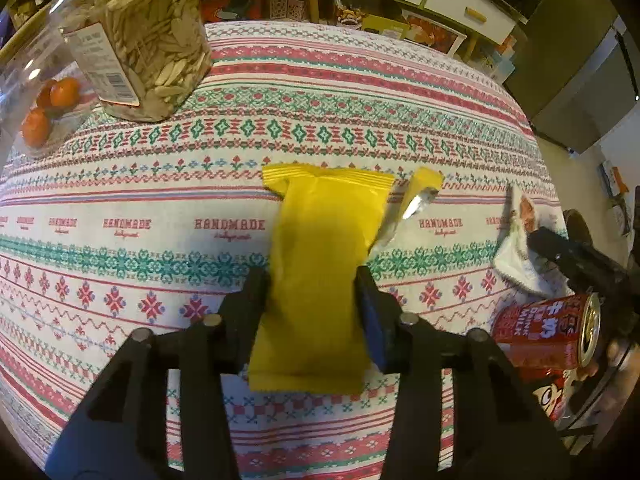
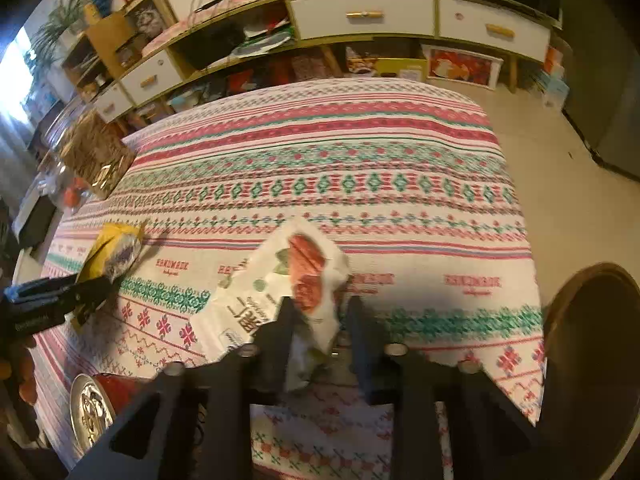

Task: Collect trash
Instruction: 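Grasp the yellow snack bag with the left tool while the right tool reaches the white packet, then grasp the white snack packet with the right tool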

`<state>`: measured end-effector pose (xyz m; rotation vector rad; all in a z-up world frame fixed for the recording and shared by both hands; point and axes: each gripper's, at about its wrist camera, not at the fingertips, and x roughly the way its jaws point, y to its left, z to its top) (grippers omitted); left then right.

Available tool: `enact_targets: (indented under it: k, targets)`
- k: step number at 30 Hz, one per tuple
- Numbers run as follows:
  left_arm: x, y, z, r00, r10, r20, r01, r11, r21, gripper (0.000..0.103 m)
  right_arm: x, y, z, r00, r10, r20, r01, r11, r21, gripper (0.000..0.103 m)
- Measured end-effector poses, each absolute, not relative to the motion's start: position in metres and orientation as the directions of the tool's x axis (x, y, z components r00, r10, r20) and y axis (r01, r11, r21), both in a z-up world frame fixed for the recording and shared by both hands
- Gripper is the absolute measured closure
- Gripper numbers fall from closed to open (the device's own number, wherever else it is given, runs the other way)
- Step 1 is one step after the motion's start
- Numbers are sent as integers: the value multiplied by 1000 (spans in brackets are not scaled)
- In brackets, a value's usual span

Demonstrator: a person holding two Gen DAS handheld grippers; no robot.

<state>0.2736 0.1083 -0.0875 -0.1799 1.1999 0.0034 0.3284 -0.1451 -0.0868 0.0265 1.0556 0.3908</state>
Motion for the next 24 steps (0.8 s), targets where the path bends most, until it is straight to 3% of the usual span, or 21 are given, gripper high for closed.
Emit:
enact_targets:
  k: [11,12,14,15,16,21,24]
  targets:
    - [271,104,-68,407,-91,-909,-96,985,-141,65,327,-170,-68,492,346,-799,-221,937,270,97]
    - [271,104,-67,408,-92,-909,-97,985,-143,65,327,-172,-68,489,358,-795,-217,933,287,93]
    - [268,105,-65,409,-93,-908,-95,985,-144,65,331,-171,-68,473,369,-800,-233,928,291,64]
    - [268,104,-63,410,-94,-907,-93,985,-144,65,333,-169,-69,473,365,-802,-240,929,282,41]
    - [267,102,-64,410,-94,-907,-92,985,-143,65,334,-165,-70,471,364,-803,-254,928,271,37]
    - [263,97,-64,407,-91,-909,-77,988,-133,65,343,-145,-81,465,310,-829,-317,933,171,37]
    - [262,93,-67,403,-88,-911,-79,988,-131,65,346,-133,-92,476,263,-839,-345,934,97,44]
